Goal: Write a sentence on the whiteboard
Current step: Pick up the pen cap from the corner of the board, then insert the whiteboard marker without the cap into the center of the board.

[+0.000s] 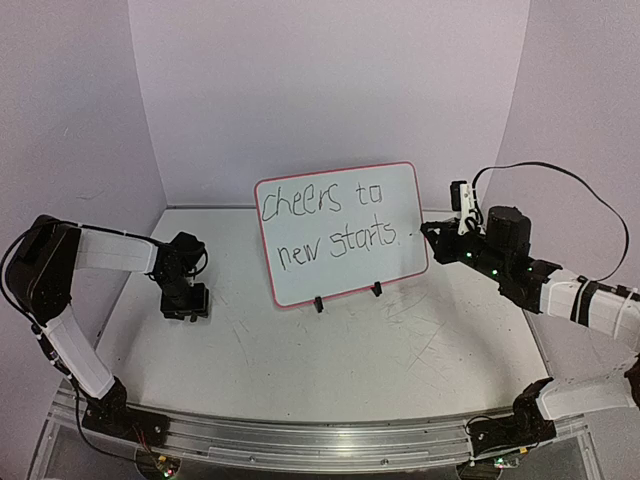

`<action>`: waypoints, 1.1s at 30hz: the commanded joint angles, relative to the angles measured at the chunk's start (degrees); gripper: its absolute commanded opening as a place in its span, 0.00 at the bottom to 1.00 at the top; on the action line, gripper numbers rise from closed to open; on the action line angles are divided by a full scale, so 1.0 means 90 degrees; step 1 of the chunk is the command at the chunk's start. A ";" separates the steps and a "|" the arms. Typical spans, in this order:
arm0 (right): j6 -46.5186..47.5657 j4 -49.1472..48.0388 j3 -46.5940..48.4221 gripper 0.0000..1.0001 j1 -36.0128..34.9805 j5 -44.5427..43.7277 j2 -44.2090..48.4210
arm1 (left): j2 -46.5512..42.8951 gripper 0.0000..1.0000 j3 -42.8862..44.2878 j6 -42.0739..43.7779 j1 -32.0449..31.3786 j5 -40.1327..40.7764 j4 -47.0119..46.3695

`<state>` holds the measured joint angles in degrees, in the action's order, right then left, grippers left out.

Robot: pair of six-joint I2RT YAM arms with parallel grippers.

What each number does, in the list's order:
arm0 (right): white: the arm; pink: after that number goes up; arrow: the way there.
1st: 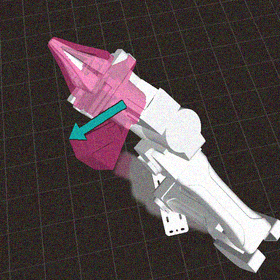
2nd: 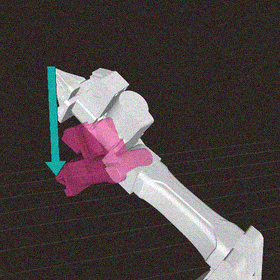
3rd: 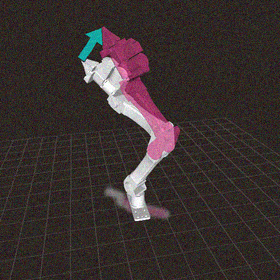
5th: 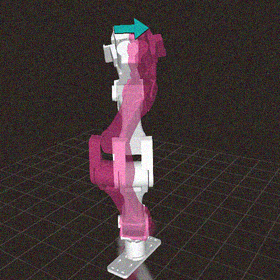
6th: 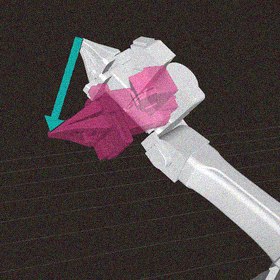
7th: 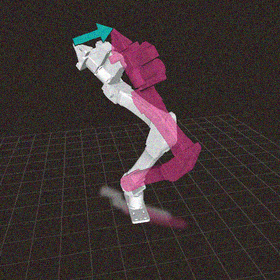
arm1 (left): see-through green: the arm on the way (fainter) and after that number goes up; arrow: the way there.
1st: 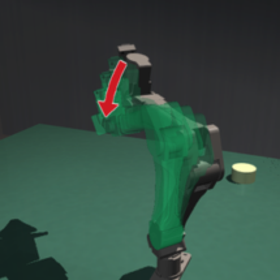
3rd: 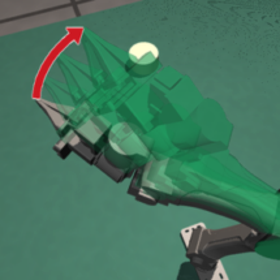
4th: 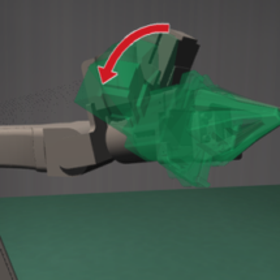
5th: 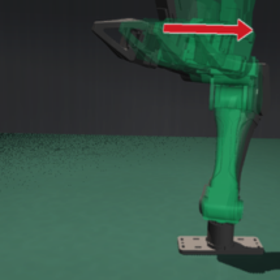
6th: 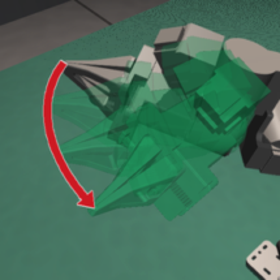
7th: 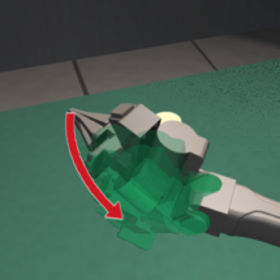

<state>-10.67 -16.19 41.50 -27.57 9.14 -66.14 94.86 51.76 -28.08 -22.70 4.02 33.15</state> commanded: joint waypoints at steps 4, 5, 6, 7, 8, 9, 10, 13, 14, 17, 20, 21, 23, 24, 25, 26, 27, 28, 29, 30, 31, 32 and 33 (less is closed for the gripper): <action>-0.0063 -0.0096 -0.0036 0.00 -0.0022 0.0043 0.0249 | 0.0305 0.44 0.0268 0.0405 0.0066 0.0129 -0.0029; -0.0062 -0.0099 -0.0048 0.00 -0.0022 0.0037 0.0249 | 0.0305 0.40 0.0244 0.0420 0.0067 0.0217 -0.0049; -0.0063 -0.0103 -0.0036 0.00 -0.0022 0.0037 0.0216 | 0.0320 0.35 0.0238 0.0420 0.0068 0.0237 -0.0065; -0.0067 -0.0105 -0.0018 0.00 -0.0022 0.0049 0.0180 | 0.0343 0.30 0.0233 0.0418 0.0069 0.0220 -0.0078; -0.0073 -0.0105 0.0007 0.00 -0.0022 0.0076 0.0142 | 0.0374 0.25 0.0217 0.0415 0.0069 0.0161 -0.0087; -0.0082 -0.0105 0.0030 0.00 -0.0023 0.0103 0.0114 | 0.0395 0.22 0.0178 0.0416 0.0054 0.0116 -0.0091; -0.0088 -0.0105 0.0043 0.00 -0.0024 0.0130 0.0101 | 0.0399 0.18 0.0128 0.0424 0.0022 0.0097 -0.0088; -0.0104 -0.0083 0.0090 0.00 -0.0022 0.0138 0.0074 | 0.0051 0.01 -0.0109 0.0411 -0.0154 -0.0219 -0.0087; -0.0104 -0.0063 0.0117 0.00 -0.0023 0.0145 0.0073 | -0.0162 0.00 -0.0219 0.0341 -0.0259 -0.0392 -0.0090; 0.0005 0.0065 0.0239 0.00 -0.0022 0.0358 -0.0010 | -0.1085 0.00 -0.0581 0.0257 -0.0709 -0.1068 -0.0141; 0.0389 0.0324 0.0489 0.00 -0.0022 0.0905 -0.0191 | -0.2115 0.00 -0.0841 0.0357 -0.1396 -0.1764 -0.0526; 0.0521 0.0435 0.0596 0.00 -0.0022 0.1187 -0.0266 | -0.2407 0.00 -0.0904 0.0381 -0.1601 -0.2256 -0.0807; 0.0652 0.0625 0.0791 0.00 -0.0026 0.1776 -0.0412 | -0.2860 0.00 -0.1010 0.0531 -0.2128 -0.2856 -0.1442; 0.0643 0.0670 0.0875 0.00 -0.0025 0.2146 -0.0500 | -0.3034 0.00 -0.1062 0.0718 -0.2434 -0.2909 -0.1794; 0.0586 0.0684 0.0955 0.00 -0.0029 0.2522 -0.0596 | -0.3161 0.00 -0.1101 0.0947 -0.2696 -0.2830 -0.2141; 0.0507 0.0686 0.1044 0.00 -0.0046 0.2871 -0.0713 | -0.3190 0.00 -0.1105 0.1204 -0.2855 -0.2737 -0.2420; 0.0399 0.0697 0.1185 0.00 -0.0108 0.3246 -0.0876 | -0.3146 0.00 -0.1069 0.1603 -0.2990 -0.2645 -0.2708; 0.0332 0.0737 0.1323 0.00 -0.0214 0.3491 -0.1020 | -0.3053 0.00 -0.1023 0.1976 -0.3077 -0.2482 -0.3017; 0.0295 0.0820 0.1487 0.00 -0.0343 0.3625 -0.1162 | -0.2942 0.00 -0.0984 0.2345 -0.3138 -0.2286 -0.3316; 0.0274 0.0942 0.1669 0.00 -0.0516 0.3644 -0.1305 | -0.2819 0.00 -0.0954 0.2655 -0.3169 -0.2138 -0.3676; 0.0266 0.1101 0.1835 0.00 -0.0661 0.3608 -0.1435 | -0.2720 0.00 -0.0954 0.3098 -0.3193 -0.2032 -0.4012; 0.0247 0.1302 0.2036 0.00 -0.0820 0.3554 -0.1593 | -0.2624 0.00 -0.0989 0.3490 -0.3201 -0.1961 -0.4374; 0.0216 0.1473 0.2223 0.00 -0.0955 0.3512 -0.1742 | -0.2547 0.00 -0.1047 0.3826 -0.3208 -0.1925 -0.4713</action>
<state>-7.82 -7.81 54.37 -31.37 35.16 -77.96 69.00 42.70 -9.78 -51.31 -16.44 7.15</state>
